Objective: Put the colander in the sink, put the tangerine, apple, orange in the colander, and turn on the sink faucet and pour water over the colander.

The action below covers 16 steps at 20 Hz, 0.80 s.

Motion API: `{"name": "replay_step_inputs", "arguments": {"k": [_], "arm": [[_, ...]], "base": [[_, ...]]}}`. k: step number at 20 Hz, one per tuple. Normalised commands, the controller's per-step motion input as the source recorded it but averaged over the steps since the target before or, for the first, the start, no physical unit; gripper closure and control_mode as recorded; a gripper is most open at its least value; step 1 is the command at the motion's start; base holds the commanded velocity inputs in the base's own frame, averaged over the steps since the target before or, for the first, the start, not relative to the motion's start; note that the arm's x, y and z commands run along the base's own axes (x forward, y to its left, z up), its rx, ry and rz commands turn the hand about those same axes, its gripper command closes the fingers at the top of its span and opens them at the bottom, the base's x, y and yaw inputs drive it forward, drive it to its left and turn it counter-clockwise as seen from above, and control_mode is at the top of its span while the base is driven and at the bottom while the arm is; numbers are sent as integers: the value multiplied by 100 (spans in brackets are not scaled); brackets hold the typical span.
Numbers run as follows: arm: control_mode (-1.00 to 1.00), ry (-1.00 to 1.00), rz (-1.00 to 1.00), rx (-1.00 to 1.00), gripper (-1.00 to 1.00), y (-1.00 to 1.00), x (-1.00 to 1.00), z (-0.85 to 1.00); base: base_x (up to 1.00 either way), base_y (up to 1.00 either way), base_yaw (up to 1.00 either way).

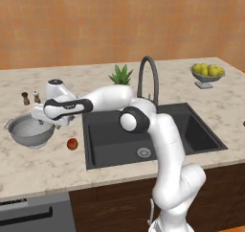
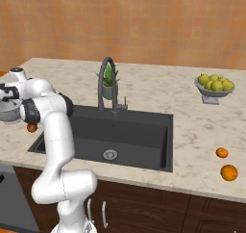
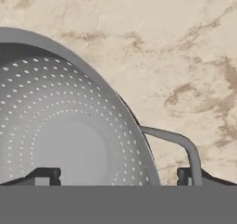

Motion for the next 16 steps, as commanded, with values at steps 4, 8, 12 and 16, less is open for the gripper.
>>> {"name": "replay_step_inputs", "arguments": {"k": [4,8,12,16], "arm": [[-100,11,0,-5,100,4,1,-55],[-100,9,0,-5,100,-5,-8,-57],[-100,-4,-3,0,100,-19,-22,-36],[-100,-26,-11,17,100,-20,-12,6]], "base": [[0,0,0],[0,0,0],[0,0,0],[0,0,0]]}}
